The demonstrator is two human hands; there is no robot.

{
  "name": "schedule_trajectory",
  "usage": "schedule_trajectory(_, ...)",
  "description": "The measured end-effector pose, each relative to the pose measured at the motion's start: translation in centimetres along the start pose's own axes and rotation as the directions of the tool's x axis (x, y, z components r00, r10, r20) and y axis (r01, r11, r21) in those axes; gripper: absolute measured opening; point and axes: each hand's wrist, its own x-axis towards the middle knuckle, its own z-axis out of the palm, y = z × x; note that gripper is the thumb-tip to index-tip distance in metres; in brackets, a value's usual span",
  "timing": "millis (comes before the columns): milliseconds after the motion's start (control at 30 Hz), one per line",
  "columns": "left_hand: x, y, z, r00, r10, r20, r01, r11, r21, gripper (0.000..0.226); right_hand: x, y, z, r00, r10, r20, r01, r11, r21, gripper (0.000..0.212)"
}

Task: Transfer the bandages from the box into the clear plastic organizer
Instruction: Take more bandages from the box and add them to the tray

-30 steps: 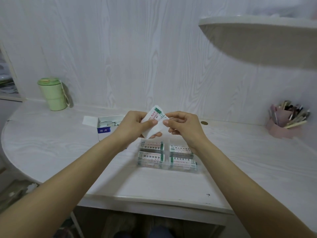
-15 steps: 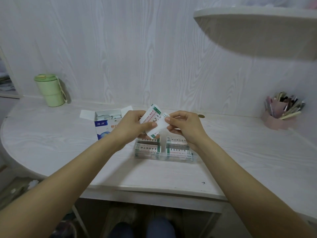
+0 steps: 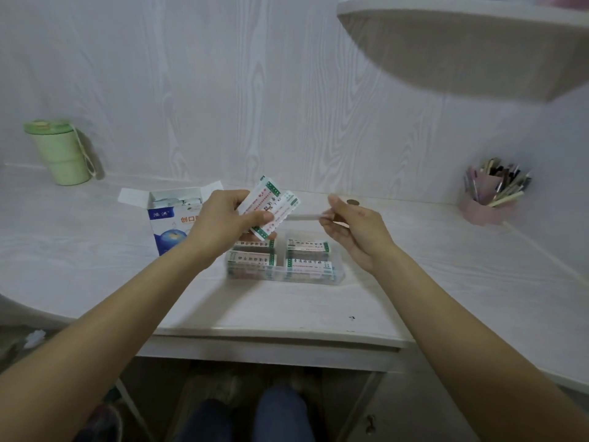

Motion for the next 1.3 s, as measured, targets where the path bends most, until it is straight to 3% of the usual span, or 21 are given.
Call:
schedule_trajectory(133,-0.1,0.1,0.4,1.000,-0.002,0.013,0.003,0.999,-0.037,0.015,-0.1,0.5,-1.0,1.000,-0.012,0.023,0.016,0.985,-0.169,0.008)
schedule_trajectory(267,-0.2,0.5,1.1,0.999,-0.016,0.044,0.020,0.996,-0.089,0.014,0.0,1.0,-1.4,0.995,-0.097,0.023,0.097,0.876,-0.472,0.012)
schedule_trajectory(367,-0.2,0.7,1.3,0.999,-0.015,0.052,0.019,0.997,-0.073,0.016,0.1,1.4,-1.5,0.990,-0.143,0.012,0.124,0.809,-0.575,0.009)
schedule_trajectory(600,-0.5,0.9,1.0,0.998,-0.019,0.062,0.025,0.995,-0.094,0.015,0.1,1.9,-1.3,0.983,-0.186,-0.008,0.124,0.687,-0.716,0.008)
schedule_trajectory(800,-0.7,0.8,0.5,0.998,-0.013,0.066,0.017,0.998,-0.058,0.016,0.0,2.2,-0.7,0.992,-0.114,0.055,0.108,0.542,-0.833,0.003)
schedule_trajectory(1133,-0.9,0.9,0.8,0.997,-0.020,0.077,0.024,0.999,-0.046,0.013,0.3,3.5,-0.3,0.977,-0.110,0.182,0.204,0.255,-0.945,0.005)
schedule_trajectory(1233,-0.9,0.8,1.3,0.992,-0.048,0.113,0.056,0.996,-0.070,0.016,0.2,3.3,-0.2,0.975,-0.085,0.207,0.222,0.249,-0.943,0.004)
schedule_trajectory(1300,-0.9,0.8,1.5,0.988,-0.068,0.140,0.081,0.992,-0.093,0.018,0.0,2.7,0.1,0.969,-0.160,0.188,0.235,0.368,-0.900,0.004)
